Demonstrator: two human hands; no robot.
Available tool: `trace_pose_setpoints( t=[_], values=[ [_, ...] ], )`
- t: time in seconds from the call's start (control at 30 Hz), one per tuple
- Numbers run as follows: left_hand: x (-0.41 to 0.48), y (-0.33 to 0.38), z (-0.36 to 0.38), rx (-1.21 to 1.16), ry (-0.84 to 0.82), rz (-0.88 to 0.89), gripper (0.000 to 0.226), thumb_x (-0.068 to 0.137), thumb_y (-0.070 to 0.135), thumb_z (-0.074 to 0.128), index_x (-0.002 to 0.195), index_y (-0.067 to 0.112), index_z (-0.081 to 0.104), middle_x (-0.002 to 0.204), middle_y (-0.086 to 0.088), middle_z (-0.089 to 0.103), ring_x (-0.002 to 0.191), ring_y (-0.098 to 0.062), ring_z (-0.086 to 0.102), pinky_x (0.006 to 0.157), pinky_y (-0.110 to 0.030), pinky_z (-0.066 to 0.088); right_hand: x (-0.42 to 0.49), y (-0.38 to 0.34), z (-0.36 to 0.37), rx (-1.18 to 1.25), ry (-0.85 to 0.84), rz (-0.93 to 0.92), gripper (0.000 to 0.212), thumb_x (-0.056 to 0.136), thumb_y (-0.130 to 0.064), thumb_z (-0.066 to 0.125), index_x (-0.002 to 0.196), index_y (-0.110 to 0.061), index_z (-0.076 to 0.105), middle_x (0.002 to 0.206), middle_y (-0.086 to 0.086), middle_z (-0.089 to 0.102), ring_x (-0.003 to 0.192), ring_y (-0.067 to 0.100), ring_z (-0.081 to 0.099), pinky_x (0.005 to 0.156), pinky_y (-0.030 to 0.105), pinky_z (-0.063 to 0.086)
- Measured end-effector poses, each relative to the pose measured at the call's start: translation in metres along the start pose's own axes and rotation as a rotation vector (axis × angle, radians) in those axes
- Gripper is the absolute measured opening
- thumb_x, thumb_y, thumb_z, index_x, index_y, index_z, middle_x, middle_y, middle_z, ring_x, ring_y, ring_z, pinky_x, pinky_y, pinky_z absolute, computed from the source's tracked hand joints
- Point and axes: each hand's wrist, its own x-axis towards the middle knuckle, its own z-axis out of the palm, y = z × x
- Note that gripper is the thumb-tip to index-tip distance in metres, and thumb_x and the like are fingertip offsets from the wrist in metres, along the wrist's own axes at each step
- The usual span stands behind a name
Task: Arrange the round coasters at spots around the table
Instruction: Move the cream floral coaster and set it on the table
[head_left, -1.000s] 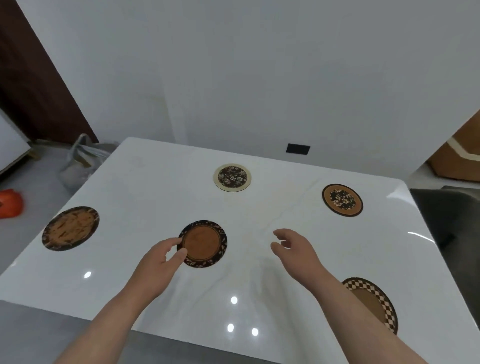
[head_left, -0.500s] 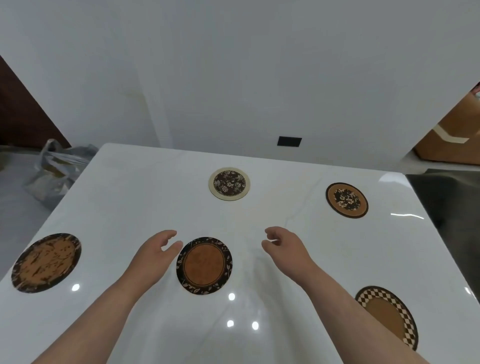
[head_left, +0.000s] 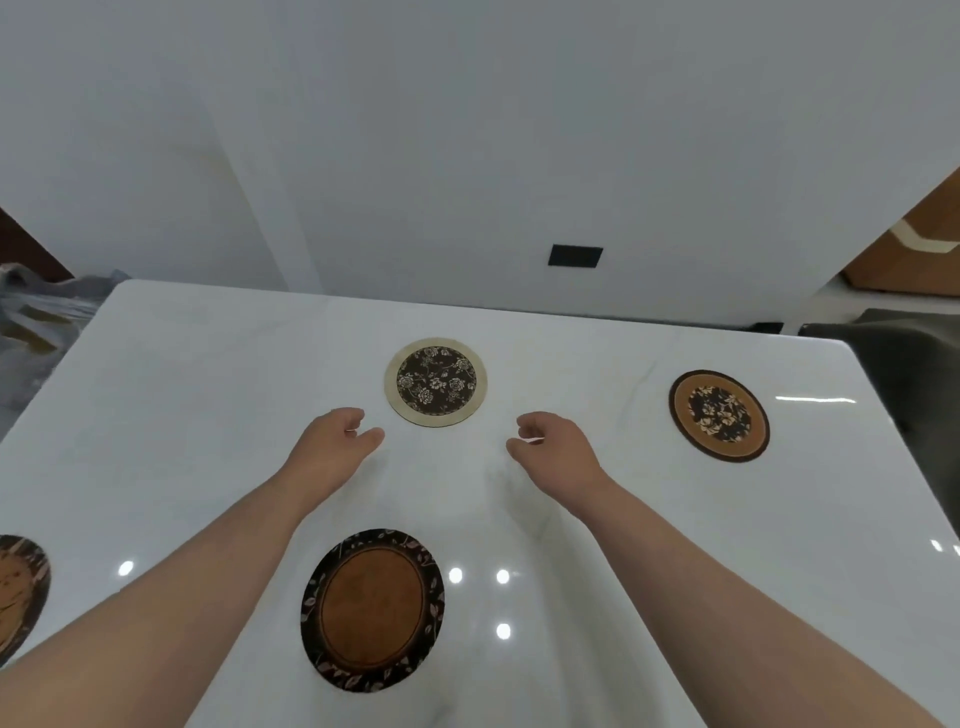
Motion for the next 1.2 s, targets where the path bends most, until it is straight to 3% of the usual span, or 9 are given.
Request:
trace_pose_setpoints(
  t=[0.4,0.5,0.57,0.83,0.9,0.93,0.97,1.07,1.2],
  values=[
    [0.095,0.01,0.008,-0.049,-0.021,-0.023,0.056,0.087,0.028,0.063,0.131,-0.004,0.047,0.131,-0.022,0.054,0.123,-0.035,0.051,0.103,-0.045,0.039,0.07,-0.012,0.028,0.075,-0.016,0.093,0.046,0.087,-0.02,0.063,0.131,-0.009,0.056,0.118,0.003,0.06,0.112,0.019,0.059,0.096,0.033,0.048],
    [0.108,0.015,0.008,-0.081,-0.031,-0.029,0.028,0.082,0.024,0.06,0.091,-0.002,0.064,0.09,-0.028,0.057,0.116,-0.04,0.047,0.077,-0.045,0.047,0.086,-0.018,0.038,0.097,0.004,0.104,0.047,0.087,-0.02,0.064,0.13,-0.006,0.055,0.122,0.008,0.06,0.116,0.023,0.057,0.1,0.037,0.047],
    [0.115,0.016,0.011,-0.062,-0.032,-0.007,0.025,0.078,0.018,0.054,0.058,0.018,0.039,0.061,-0.007,0.031,0.058,-0.027,0.029,0.054,-0.034,0.024,0.093,-0.02,0.047,0.104,0.003,0.115,0.053,0.086,-0.023,0.064,0.136,-0.008,0.051,0.133,0.006,0.055,0.123,0.023,0.053,0.105,0.038,0.043],
    [0.134,0.017,0.015,-0.172,-0.039,-0.052,0.022,0.069,0.014,0.055,0.058,0.022,0.038,0.067,-0.002,0.03,0.066,-0.019,0.029,0.062,-0.032,0.028,0.11,-0.015,0.061,0.287,0.088,0.194,0.021,0.081,-0.011,0.062,0.069,-0.013,0.045,0.07,-0.004,0.04,0.064,0.018,0.038,0.059,0.026,0.032],
    [0.141,0.011,0.017,-0.247,-0.01,-0.07,0.014,0.07,0.013,0.058,0.08,0.022,0.059,0.078,-0.005,0.045,0.072,-0.024,0.043,0.074,-0.033,0.043,0.112,-0.02,0.059,0.371,0.122,0.234,0.015,0.081,-0.01,0.063,0.087,0.003,0.058,0.09,-0.011,0.034,0.082,0.007,0.035,0.067,0.031,0.044],
    [0.143,0.01,0.017,-0.265,0.003,-0.091,0.023,0.074,0.01,0.06,0.095,0.017,0.063,0.088,-0.006,0.053,0.077,-0.027,0.052,0.082,-0.036,0.049,0.114,-0.02,0.059,0.426,0.122,0.267,0.02,0.081,-0.011,0.064,0.096,0.002,0.061,0.11,0.029,0.056,0.102,0.046,0.055,0.072,0.036,0.05],
    [0.144,0.01,0.018,-0.288,0.01,-0.116,0.026,0.077,0.007,0.062,0.103,0.01,0.063,0.094,-0.007,0.057,0.08,-0.028,0.057,0.085,-0.037,0.052,0.114,-0.021,0.058,0.464,0.118,0.29,0.008,0.081,-0.012,0.065,0.087,-0.009,0.061,0.079,0.008,0.052,0.07,0.027,0.056,0.066,0.034,0.05],
    [0.141,0.01,0.021,-0.329,0.002,-0.135,0.023,0.081,-0.001,0.062,0.104,0.002,0.063,0.089,-0.01,0.06,0.064,-0.019,0.055,0.063,-0.029,0.049,0.121,-0.015,0.061,0.505,0.122,0.317,0.042,0.075,-0.008,0.063,0.057,-0.026,0.03,0.062,-0.003,0.028,0.059,0.022,0.023,0.053,0.028,0.019],
    [0.132,0.008,0.025,-0.291,-0.03,-0.142,0.028,0.076,-0.005,0.061,0.101,0.008,0.063,0.083,-0.012,0.063,0.052,-0.02,0.052,0.053,-0.029,0.048,0.118,-0.01,0.065,0.486,0.175,0.32,0.006,0.076,-0.007,0.065,0.07,-0.005,0.063,0.069,0.003,0.055,0.067,0.018,0.047,0.064,0.033,0.043]
  ],
)
